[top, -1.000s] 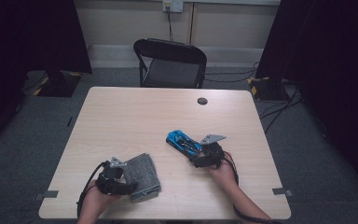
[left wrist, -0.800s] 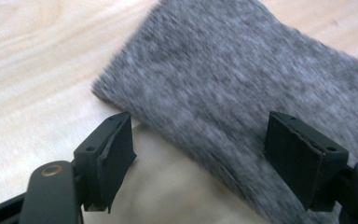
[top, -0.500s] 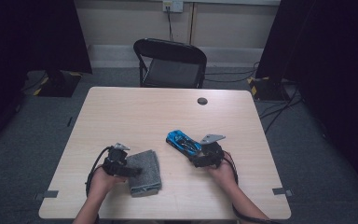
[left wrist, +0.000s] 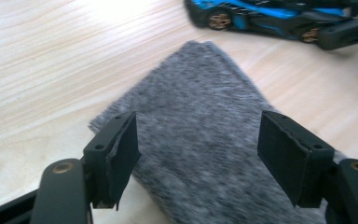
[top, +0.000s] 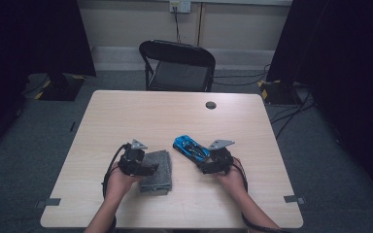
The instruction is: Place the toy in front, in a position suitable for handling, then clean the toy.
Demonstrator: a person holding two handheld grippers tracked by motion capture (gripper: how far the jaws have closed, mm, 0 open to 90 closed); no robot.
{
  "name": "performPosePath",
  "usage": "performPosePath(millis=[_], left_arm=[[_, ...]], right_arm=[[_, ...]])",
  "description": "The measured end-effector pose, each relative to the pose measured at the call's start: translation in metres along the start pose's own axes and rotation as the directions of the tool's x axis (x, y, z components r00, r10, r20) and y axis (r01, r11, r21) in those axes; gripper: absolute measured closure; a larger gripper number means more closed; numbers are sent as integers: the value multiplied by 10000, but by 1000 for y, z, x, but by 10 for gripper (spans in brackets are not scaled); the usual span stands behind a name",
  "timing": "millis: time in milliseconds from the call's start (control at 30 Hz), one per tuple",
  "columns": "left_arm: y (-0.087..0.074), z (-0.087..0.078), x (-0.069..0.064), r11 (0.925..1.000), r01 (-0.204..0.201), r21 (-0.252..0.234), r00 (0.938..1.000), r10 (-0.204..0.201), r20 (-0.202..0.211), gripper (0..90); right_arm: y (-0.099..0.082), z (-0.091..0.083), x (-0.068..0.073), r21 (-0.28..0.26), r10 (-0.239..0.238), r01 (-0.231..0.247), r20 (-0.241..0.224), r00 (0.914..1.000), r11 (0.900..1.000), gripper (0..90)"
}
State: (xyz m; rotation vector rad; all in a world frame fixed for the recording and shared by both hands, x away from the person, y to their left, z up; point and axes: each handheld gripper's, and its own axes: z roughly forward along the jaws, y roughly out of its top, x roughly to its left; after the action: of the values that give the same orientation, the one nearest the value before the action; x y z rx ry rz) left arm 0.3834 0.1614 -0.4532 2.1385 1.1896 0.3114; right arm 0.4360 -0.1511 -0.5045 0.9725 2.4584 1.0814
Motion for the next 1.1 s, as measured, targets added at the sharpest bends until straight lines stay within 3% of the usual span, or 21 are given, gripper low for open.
performPosePath(millis=[267, 400, 567, 667, 767, 933, 1100], left_arm=[[-21, -2, -27, 9999, 101, -9, 9994, -101, -320, 344], [-26, -2, -32, 9999, -52, 123, 9985, 58, -536, 331], [-29, -5, -35, 9999, 26, 115, 9995, -23, -303, 335], [-32, -3, -38, 9993, -88, 352, 9998, 94, -155, 365], [-36, 0, -38, 9981, -44, 620, 10000, 49, -81, 414], [-38, -5, -31, 9946, -563, 867, 9976, 596, -352, 411], [-43, -15, -7, 9956, -218, 915, 9950, 305, -951, 363]], right_arm=[[0, 0, 0, 0, -12, 12, -7, 10000, 10000, 207], [0, 0, 0, -1, -12, 12, -12, 10000, 10000, 206], [0, 0, 0, 0, 0, 0, -11, 10000, 10000, 206], [0, 0, 0, 3, -1, 1, -21, 10000, 10000, 206], [1, 1, 0, 7, -11, 11, -30, 10000, 10000, 206], [0, 1, 0, 9, -24, 24, -31, 10000, 10000, 206], [0, 1, 0, 9, -25, 25, -31, 10000, 10000, 207]])
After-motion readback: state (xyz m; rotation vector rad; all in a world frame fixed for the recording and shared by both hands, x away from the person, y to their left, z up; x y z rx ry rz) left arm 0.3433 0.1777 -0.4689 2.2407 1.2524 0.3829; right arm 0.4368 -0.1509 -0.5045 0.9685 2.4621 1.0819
